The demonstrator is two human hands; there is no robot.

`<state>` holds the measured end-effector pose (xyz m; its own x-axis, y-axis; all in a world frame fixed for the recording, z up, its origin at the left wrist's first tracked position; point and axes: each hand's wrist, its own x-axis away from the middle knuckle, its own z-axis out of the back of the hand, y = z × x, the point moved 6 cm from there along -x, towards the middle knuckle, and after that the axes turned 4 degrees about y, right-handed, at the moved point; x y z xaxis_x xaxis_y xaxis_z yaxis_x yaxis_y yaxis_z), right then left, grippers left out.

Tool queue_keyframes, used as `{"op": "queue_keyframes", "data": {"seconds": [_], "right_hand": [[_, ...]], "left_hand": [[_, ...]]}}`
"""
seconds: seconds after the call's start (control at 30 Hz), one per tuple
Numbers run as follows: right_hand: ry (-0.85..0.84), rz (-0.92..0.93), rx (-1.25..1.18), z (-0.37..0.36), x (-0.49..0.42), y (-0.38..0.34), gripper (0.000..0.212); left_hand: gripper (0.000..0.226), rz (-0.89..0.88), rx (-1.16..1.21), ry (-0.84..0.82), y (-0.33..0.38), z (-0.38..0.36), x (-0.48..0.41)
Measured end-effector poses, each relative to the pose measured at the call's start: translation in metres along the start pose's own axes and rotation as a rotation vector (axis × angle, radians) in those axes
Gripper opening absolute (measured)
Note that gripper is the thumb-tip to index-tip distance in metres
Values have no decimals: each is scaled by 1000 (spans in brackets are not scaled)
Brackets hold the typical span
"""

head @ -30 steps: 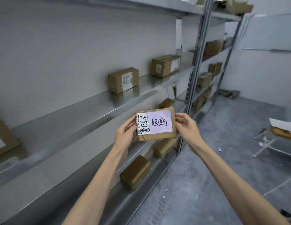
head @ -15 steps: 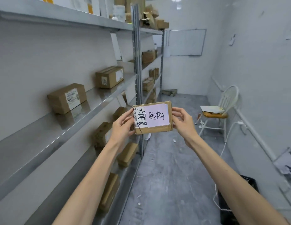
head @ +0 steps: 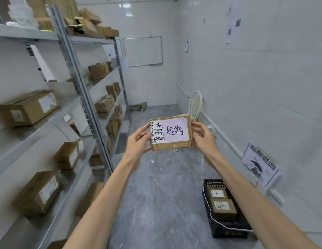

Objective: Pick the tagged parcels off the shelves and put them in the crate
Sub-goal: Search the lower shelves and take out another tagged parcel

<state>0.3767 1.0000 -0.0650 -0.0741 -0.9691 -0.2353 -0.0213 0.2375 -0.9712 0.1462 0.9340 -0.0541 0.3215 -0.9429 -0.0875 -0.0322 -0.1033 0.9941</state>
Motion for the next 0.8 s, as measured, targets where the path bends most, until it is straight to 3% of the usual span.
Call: {"op": "queue_keyframes", "data": {"seconds": [0.4,0.8], "right_hand": [[230,-4,78,124,-87,35,25],[541,-81,111,187,-154,102,30]], "left_hand": [[42,22,-33,-219,-29,-158,-93],[36,107,-37,-478,-97,-278,-207]]}}
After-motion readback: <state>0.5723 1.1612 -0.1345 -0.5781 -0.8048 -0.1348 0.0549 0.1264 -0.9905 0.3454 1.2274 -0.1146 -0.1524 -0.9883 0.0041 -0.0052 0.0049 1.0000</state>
